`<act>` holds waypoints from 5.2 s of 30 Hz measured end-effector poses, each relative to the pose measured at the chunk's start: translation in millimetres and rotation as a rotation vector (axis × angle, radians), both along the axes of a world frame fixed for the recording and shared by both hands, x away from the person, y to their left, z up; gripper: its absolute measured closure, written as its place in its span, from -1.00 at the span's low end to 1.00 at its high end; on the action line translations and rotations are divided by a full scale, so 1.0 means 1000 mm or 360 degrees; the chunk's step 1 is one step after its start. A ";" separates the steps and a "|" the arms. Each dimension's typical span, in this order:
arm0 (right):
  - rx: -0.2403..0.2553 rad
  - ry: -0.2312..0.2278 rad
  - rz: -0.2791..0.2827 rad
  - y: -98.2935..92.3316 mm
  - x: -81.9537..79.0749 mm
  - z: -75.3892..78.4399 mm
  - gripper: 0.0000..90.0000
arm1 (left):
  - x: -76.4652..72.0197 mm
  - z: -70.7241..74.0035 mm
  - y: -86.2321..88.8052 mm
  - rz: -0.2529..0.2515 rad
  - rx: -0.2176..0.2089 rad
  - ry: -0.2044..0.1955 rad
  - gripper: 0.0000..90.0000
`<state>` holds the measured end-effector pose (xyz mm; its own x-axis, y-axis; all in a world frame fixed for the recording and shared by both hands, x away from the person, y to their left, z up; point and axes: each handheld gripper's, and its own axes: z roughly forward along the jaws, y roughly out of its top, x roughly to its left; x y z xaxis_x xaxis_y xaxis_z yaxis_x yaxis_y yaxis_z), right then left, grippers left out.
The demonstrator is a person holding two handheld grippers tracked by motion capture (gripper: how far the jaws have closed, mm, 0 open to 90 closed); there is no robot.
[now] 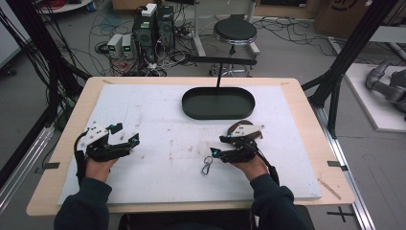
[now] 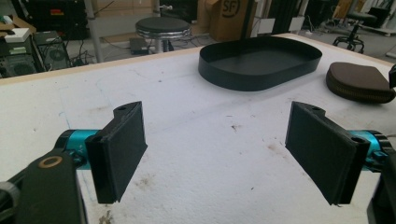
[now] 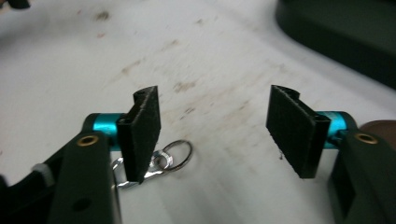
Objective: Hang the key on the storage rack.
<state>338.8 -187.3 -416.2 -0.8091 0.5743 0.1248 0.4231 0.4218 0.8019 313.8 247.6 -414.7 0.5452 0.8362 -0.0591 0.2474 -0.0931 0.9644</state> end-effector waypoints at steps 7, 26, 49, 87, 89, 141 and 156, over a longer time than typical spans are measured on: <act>-0.0063 0.0116 0.0093 0.007 -0.002 -0.012 -0.04 | 0.002 -0.001 -0.003 -0.0012 0.0005 0.0008 -0.55; -0.0177 0.0254 0.0188 0.015 -0.004 -0.027 0.68 | 0.005 -0.002 -0.006 -0.0034 0.0019 0.0015 -0.54; -0.0218 0.0053 0.0210 0.010 -0.009 -0.011 1.00 | 0.005 -0.003 -0.005 -0.0035 0.0015 0.0031 -0.53; -0.0182 -0.0028 0.0002 -0.016 0.022 0.014 1.00 | 0.005 -0.004 -0.003 -0.0027 0.0021 0.0034 -0.52; -0.0159 0.0014 0.0008 -0.015 0.024 0.008 1.00 | 0.005 -0.004 -0.003 -0.0029 0.0023 0.0033 -0.52; -0.0008 -0.0422 -0.0299 -0.071 0.120 0.106 1.00 | 0.006 -0.005 -0.003 -0.0047 0.0009 0.0024 -0.52; 0.0153 -0.0380 -0.0587 -0.107 0.180 0.101 1.00 | 0.007 -0.005 -0.004 -0.0049 0.0016 0.0032 -0.52</act>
<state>519.1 -294.5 -315.3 -0.5652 0.8245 0.0267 0.3297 0.1961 0.9235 320.3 244.0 -420.2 0.5696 0.8196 -0.0621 0.2638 -0.1107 0.9582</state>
